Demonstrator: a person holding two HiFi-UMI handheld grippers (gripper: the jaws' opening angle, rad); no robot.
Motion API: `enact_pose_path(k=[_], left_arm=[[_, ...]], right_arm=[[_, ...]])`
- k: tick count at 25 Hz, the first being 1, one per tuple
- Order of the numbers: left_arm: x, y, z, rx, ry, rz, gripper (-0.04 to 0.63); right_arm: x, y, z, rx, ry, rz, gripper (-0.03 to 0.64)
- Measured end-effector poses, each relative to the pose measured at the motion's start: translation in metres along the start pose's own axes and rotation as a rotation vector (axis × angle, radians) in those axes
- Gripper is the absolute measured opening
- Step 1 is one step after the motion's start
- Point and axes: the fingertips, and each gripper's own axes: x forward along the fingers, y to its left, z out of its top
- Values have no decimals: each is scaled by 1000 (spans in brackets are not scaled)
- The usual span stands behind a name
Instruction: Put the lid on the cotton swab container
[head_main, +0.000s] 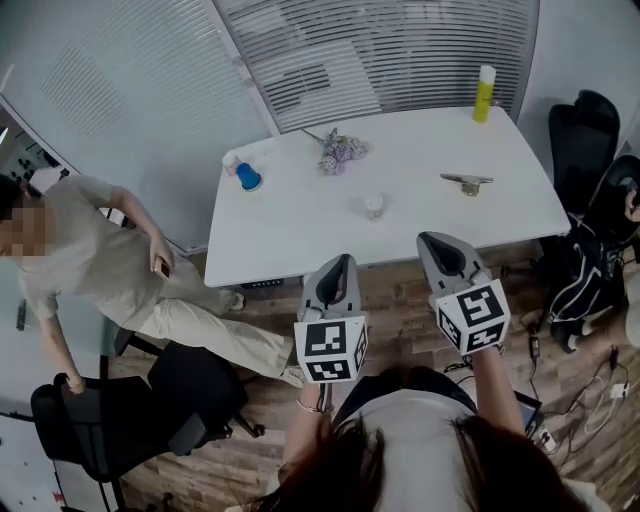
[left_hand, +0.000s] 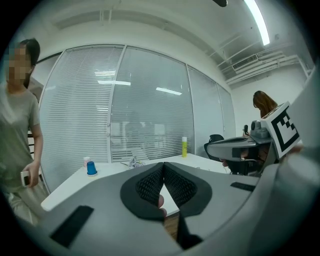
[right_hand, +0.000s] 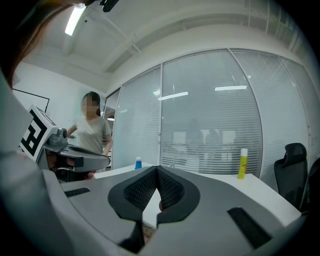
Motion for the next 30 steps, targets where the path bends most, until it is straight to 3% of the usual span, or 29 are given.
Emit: enact_pose_path(k=[11, 30], left_arm=[[-3, -27, 5, -10, 14, 22, 20], [-9, -35, 5, -37, 25, 91, 20]], right_arm=[[-17, -10, 3, 14, 4, 43, 28], [-21, -14, 1, 18, 20, 116, 28]])
